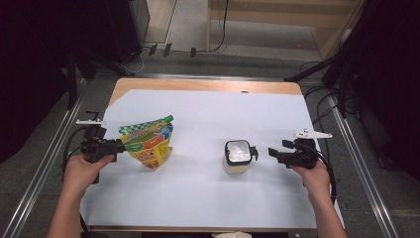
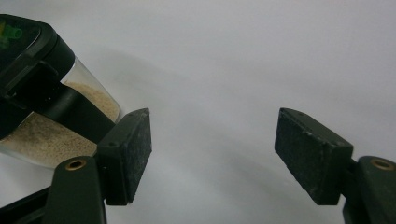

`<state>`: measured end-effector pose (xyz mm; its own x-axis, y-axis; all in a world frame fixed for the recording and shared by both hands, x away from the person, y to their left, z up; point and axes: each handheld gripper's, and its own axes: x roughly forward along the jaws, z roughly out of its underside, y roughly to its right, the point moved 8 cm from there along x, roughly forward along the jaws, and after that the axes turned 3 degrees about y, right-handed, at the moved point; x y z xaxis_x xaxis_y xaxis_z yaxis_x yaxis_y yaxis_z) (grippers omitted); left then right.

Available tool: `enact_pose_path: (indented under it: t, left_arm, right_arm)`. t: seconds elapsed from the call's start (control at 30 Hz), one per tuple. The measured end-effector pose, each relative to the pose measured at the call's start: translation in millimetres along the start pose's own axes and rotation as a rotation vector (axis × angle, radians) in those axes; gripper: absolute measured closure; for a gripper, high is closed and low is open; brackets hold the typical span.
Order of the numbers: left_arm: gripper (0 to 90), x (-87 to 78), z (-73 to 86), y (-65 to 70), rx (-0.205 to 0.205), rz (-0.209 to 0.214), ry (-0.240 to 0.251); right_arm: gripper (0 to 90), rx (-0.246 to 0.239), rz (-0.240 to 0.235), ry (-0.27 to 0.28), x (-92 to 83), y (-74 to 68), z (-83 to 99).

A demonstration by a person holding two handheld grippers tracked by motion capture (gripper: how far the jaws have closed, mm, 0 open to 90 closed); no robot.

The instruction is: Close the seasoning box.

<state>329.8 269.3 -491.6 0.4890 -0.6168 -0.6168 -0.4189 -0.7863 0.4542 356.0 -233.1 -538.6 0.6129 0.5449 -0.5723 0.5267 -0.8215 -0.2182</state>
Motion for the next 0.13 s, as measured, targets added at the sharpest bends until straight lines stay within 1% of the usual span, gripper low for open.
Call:
enact_pose_path:
  t: [0.13]
  left_arm:
    - [40.6,-1.3,-0.2,-1.2,-0.004,-0.002,0.004]
  right_arm:
    - [28.5,-0.007,0.0,-0.004,1.0,0.0,0.7]
